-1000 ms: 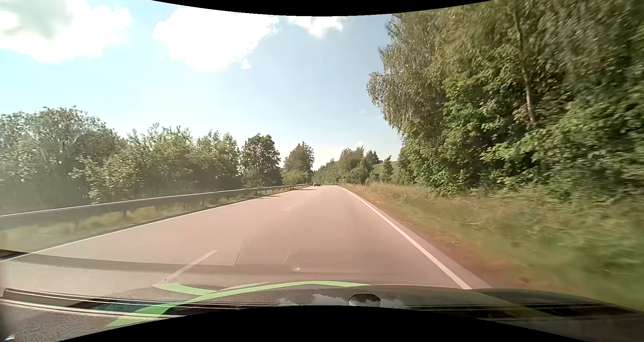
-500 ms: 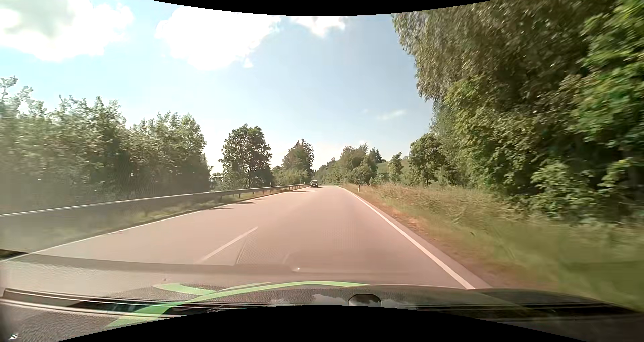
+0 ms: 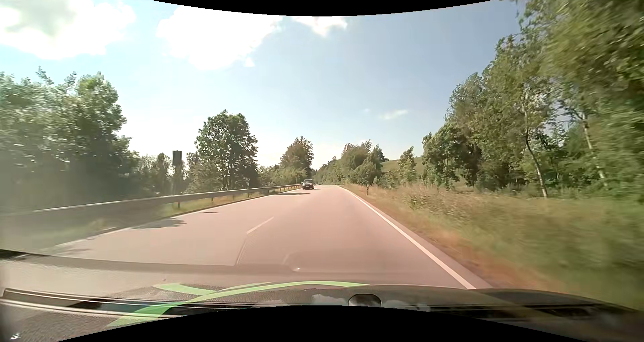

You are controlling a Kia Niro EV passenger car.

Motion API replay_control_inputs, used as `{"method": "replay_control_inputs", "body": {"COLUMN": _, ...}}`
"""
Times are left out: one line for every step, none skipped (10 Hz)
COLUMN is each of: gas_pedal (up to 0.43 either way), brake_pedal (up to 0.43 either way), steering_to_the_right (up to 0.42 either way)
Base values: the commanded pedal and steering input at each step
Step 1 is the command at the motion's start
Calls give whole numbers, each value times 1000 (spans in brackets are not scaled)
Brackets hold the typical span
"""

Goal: Follow the waypoints while adhering to traffic rules and regulations

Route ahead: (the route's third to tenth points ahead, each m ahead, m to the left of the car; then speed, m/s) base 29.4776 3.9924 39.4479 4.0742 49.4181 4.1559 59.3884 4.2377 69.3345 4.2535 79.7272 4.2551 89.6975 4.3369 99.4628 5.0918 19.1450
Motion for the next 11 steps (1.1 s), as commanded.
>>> {"method": "replay_control_inputs", "body": {"gas_pedal": 398, "brake_pedal": 0, "steering_to_the_right": -4}}
{"method": "replay_control_inputs", "body": {"gas_pedal": 398, "brake_pedal": 0, "steering_to_the_right": -4}}
{"method": "replay_control_inputs", "body": {"gas_pedal": 398, "brake_pedal": 0, "steering_to_the_right": -4}}
{"method": "replay_control_inputs", "body": {"gas_pedal": 398, "brake_pedal": 0, "steering_to_the_right": -5}}
{"method": "replay_control_inputs", "body": {"gas_pedal": 378, "brake_pedal": 0, "steering_to_the_right": -4}}
{"method": "replay_control_inputs", "body": {"gas_pedal": 378, "brake_pedal": 0, "steering_to_the_right": -4}}
{"method": "replay_control_inputs", "body": {"gas_pedal": 378, "brake_pedal": 0, "steering_to_the_right": -5}}
{"method": "replay_control_inputs", "body": {"gas_pedal": 378, "brake_pedal": 0, "steering_to_the_right": -4}}
{"method": "replay_control_inputs", "body": {"gas_pedal": 378, "brake_pedal": 0, "steering_to_the_right": -5}}
{"method": "replay_control_inputs", "body": {"gas_pedal": 378, "brake_pedal": 0, "steering_to_the_right": -5}}
{"method": "replay_control_inputs", "body": {"gas_pedal": 390, "brake_pedal": 0, "steering_to_the_right": -4}}
